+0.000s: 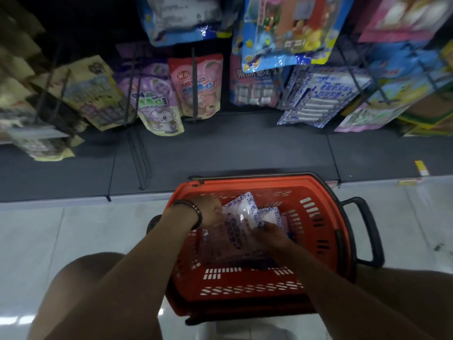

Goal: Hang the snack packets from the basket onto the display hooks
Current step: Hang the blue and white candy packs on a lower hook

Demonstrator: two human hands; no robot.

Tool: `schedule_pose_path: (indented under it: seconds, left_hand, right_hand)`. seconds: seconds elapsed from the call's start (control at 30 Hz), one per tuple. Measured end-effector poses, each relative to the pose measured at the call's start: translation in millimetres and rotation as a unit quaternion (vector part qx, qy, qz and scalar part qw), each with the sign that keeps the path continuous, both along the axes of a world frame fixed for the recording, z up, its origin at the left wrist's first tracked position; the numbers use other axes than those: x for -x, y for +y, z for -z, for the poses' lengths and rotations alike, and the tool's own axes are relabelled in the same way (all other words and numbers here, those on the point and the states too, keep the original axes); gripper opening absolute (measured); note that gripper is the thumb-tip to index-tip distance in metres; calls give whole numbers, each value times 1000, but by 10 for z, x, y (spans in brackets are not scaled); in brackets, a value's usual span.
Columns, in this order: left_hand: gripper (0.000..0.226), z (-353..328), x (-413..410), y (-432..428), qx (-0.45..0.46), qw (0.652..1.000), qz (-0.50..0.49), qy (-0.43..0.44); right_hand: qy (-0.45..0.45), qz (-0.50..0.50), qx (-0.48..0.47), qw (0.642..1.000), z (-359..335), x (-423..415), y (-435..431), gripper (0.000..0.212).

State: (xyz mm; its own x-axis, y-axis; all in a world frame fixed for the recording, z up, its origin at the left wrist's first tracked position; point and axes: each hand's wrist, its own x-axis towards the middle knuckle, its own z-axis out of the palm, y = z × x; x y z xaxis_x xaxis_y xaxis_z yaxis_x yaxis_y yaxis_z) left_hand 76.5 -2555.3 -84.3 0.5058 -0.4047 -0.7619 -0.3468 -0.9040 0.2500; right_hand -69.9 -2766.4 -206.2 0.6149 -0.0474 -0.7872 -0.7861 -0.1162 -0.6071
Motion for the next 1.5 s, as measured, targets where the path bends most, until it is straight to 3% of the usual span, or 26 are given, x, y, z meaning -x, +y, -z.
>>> schedule_pose_path:
  seconds: [0.07,0.17,0.27,0.37,0.43,0.5,0.6,0.73,0.87,0.93,1.0,1.07,1.2,1.27,1.4,1.5]
  left_hand:
    - [48,-6,83,25,34,998,-37,-24]
    - [91,-58,289,78,106,985,-107,-83]
    - [73,-208,427,94,220,958,-179,-50]
    - [52,-475,556,80,343,909,-237,-19]
    - [45,-633,677,93,399,872,-284,-19]
    - [43,-776,829,89,437,836,-332,-18]
    - [38,-981,1080,22,479,794,-372,-34]
    - [34,-1295,1279,-76,508,757,-408,-46]
    - [36,-1531,1250,-148,499,758,-412,-77]
    - [52,-1633,1255,-210,465,762,-438,-104]
    - [79,-1666,1277,-278,354,792,-442,-228]
    - [82,-1731,1370,-400,348,789,-406,-304]
    - [79,-1868,1559,-681,478,766,-405,-149]
    - [75,-1907,1574,-735,519,736,-421,-106]
    - [22,-1998,1470,-688,543,706,-430,-147]
    - [23,-2031,1413,-617,536,712,-426,-155]
  right_hand:
    - [-39,-50,-14,998,-249,-63,-198,12]
    - [-63,-82,-38,994,-908,-270,-413,18]
    - [-85,-106,-80,988,-1513,-427,-588,28]
    - [-133,-135,-25,982,-2084,-480,-672,38]
    - [-173,-121,1,977,-2424,-448,-665,28]
    - [-222,-56,6,973,-2616,-342,-640,16]
    - [-249,62,-23,966,-2659,-118,-623,32]
    - [-230,21,-78,970,-2650,249,-525,34]
    - [-260,30,-58,963,-2664,394,-464,27]
    - [-299,53,-29,952,-2736,399,-436,26]
    - [-344,63,15,937,-2813,408,-360,23]
    - [-384,86,55,918,-2897,405,-255,23]
    - [-447,53,113,886,-2956,401,-72,16]
    - [-459,18,113,881,-3034,425,-22,7]
    - [-463,-81,88,878,-3115,483,-36,34]
    - [-477,-53,166,862,-3055,394,-221,38]
